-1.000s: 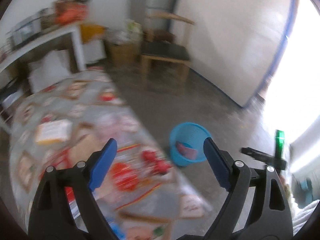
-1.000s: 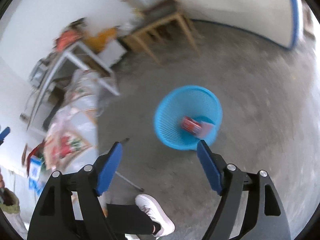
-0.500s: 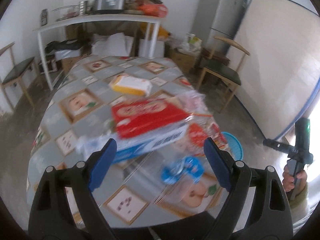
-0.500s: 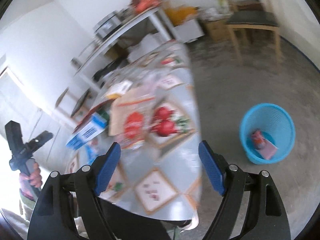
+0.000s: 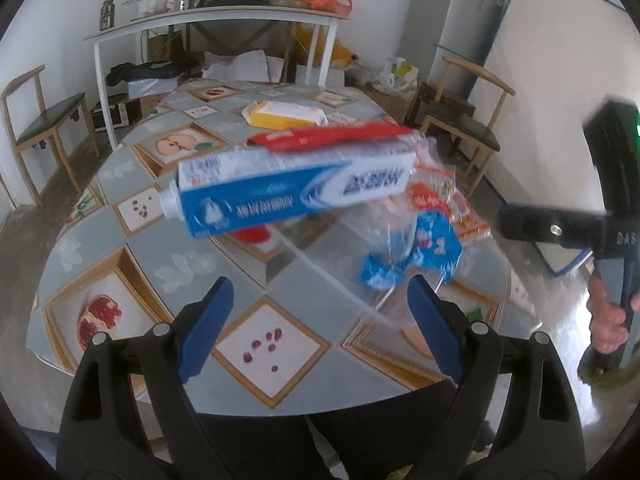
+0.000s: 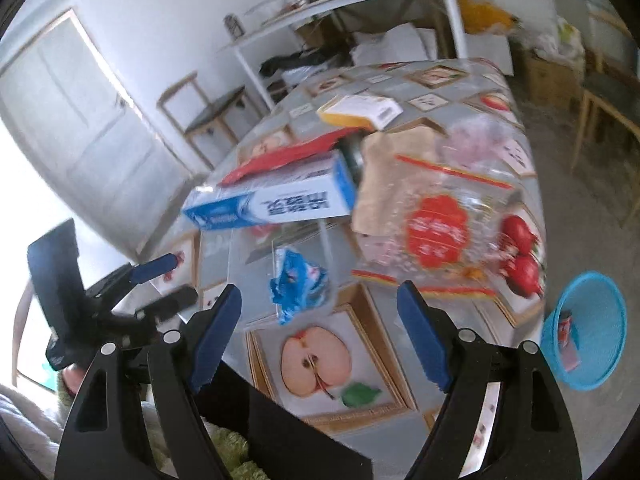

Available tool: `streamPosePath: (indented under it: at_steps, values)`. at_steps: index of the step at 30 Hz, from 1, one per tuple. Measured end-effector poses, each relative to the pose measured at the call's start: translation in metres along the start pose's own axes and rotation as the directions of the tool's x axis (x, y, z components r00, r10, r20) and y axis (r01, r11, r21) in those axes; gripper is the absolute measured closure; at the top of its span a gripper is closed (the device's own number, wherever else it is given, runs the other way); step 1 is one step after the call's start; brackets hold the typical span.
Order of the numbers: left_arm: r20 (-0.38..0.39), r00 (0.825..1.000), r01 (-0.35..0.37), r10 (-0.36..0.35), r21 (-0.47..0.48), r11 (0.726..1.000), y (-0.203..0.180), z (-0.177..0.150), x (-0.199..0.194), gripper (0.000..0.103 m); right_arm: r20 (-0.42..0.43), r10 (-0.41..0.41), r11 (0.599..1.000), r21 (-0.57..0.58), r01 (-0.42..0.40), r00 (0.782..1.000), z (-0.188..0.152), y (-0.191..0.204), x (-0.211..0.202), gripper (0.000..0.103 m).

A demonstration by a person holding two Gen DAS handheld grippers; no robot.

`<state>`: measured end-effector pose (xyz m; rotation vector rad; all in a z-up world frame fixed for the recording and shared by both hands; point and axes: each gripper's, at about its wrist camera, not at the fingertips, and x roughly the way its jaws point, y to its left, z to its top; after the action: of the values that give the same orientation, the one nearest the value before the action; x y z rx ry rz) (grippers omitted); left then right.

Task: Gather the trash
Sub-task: 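Grasp the blue candy wrapper in the clear tray with the right gripper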

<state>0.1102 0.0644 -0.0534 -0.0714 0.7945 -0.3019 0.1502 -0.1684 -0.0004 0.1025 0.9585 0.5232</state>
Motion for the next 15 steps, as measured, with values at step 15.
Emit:
streamPosePath:
  at_steps: [15]
  values:
    - [-0.001,0.998,0.065,-0.065,-0.044,0.997,0.008,-0.011,0.015,0.019,-0.091,-0.203,0.966,-0.179,0.185,0.975,0.017,0.03,0.058,0.044]
